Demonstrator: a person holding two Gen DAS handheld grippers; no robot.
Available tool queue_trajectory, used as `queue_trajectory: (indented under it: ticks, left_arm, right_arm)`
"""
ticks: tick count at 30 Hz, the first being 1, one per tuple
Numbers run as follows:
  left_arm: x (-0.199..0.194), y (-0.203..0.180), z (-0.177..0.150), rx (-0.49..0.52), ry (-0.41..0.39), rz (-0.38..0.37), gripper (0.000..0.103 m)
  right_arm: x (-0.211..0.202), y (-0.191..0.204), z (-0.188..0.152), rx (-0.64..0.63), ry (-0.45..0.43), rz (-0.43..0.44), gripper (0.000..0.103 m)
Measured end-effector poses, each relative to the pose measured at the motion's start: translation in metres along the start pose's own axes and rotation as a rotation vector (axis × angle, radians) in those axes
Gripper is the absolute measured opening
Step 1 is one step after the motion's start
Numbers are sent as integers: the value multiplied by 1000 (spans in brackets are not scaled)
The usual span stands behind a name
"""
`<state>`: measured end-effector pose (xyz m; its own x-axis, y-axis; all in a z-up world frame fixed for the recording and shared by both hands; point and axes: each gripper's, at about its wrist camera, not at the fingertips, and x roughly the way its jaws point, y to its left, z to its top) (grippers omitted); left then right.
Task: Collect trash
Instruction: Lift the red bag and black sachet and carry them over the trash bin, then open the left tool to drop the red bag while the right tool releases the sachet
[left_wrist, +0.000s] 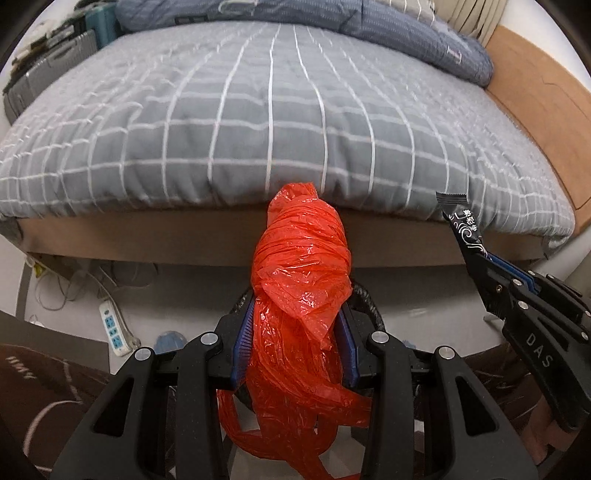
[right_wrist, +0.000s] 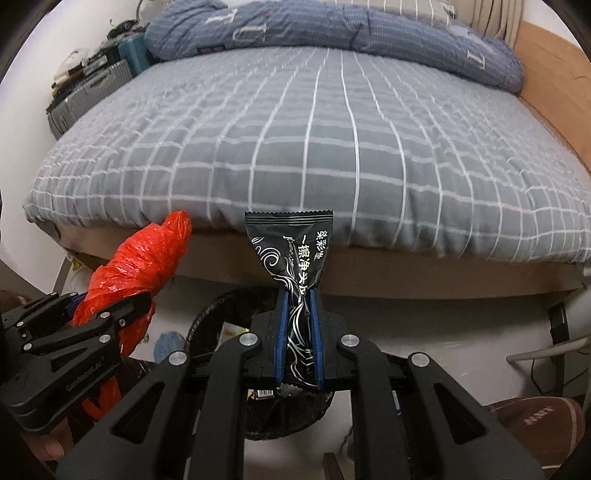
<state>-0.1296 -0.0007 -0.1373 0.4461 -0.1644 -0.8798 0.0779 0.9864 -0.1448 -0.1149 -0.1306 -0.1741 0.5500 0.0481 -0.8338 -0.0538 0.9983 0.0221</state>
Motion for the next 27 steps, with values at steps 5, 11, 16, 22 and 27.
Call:
queue_trajectory:
  ticks: [5, 11, 16, 22, 27]
  left_arm:
    - [24, -12, 0, 17, 39, -1, 38]
    - [50, -36, 3, 47, 71, -25, 38]
    - [58, -49, 6, 81, 61, -21, 45]
    - [60, -46, 9, 84, 49, 18, 60]
    - [54, -20, 8, 50, 35, 43, 73]
  right_arm:
    - [21, -11, -6, 18, 40, -12, 11]
    - [28, -36, -8, 63, 56, -38, 12]
    - [35, -48, -8, 84, 74, -42, 12]
    - [36, -39, -3, 70, 71, -23, 12]
    - [37, -21, 0, 46, 71, -2, 12]
